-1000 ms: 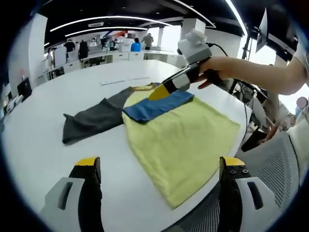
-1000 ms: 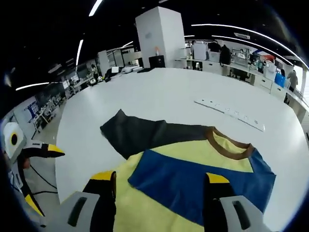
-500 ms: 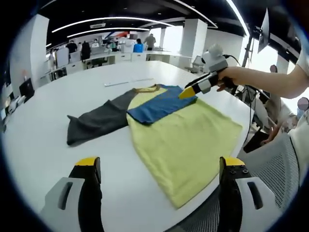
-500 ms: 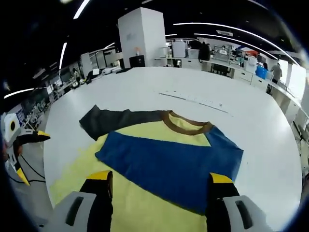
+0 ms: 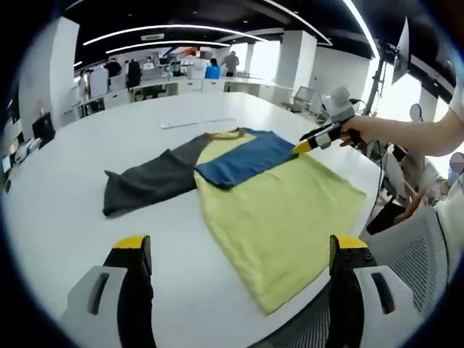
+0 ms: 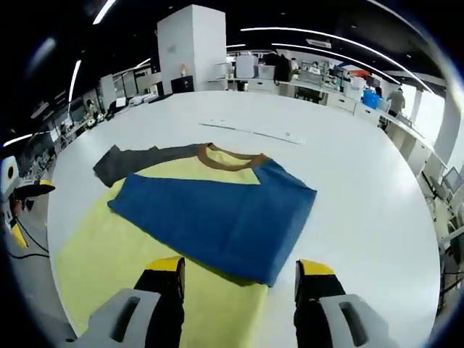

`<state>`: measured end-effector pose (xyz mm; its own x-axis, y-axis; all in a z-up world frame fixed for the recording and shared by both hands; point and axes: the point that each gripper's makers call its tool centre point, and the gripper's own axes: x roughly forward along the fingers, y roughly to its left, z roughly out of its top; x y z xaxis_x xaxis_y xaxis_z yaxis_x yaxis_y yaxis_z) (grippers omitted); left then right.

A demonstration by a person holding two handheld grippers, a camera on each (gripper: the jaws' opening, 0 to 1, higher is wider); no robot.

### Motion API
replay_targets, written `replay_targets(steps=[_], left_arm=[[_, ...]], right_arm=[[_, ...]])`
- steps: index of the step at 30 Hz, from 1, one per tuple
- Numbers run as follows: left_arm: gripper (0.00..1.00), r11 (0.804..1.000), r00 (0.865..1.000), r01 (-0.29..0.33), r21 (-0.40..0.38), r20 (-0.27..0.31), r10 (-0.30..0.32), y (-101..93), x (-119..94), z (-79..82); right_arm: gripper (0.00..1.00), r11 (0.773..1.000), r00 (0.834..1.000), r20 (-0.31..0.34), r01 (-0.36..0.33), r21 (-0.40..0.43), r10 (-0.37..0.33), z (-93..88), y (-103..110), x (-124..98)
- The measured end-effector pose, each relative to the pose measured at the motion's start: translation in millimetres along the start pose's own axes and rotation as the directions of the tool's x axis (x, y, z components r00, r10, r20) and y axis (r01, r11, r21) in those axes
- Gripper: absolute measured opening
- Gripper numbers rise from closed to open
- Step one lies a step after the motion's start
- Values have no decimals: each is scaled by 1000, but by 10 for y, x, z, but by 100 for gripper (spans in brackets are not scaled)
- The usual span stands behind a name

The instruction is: Fold the garment on the visible template until the final outline fits inside the template.

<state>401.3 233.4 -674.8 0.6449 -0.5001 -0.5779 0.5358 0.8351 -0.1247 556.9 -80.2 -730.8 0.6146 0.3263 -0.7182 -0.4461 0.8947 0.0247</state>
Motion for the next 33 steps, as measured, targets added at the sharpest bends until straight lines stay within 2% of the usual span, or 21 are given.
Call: replay_targets(steps=[9,15,21,27,30,31,33], left_arm=[[97,1000,1000,-16,0,-2,16,42,-10,-18],[92,999,999,-33,-16,-1,33,139,-26,-21],[90,998,998,-56,-30,-3,56,241,-38,-55],[89,998,998,-55,-33,-10,54,247,-35,-87],[89,998,999,-53,-37,-9,53,244,-27,-83],[89,998,999,-53,-36,-10,52,245,-25,-83],[88,998,999,-52,-32,-12,52,243,-26,-81]], right_arm=[[23,999,999,-19,41,9,-41,-182,-203,30],[15,997,999,-8,47,58,-46,-212,-220,73],[8,999,999,-14,39,28,-39,-218,-188,108],[3,998,999,-17,37,49,-36,-232,-177,122],[0,999,999,-25,41,16,-41,-246,-152,120],[0,998,999,-25,45,-33,-45,-240,-168,122],[0,998,998,-30,50,-41,-51,-246,-164,117]])
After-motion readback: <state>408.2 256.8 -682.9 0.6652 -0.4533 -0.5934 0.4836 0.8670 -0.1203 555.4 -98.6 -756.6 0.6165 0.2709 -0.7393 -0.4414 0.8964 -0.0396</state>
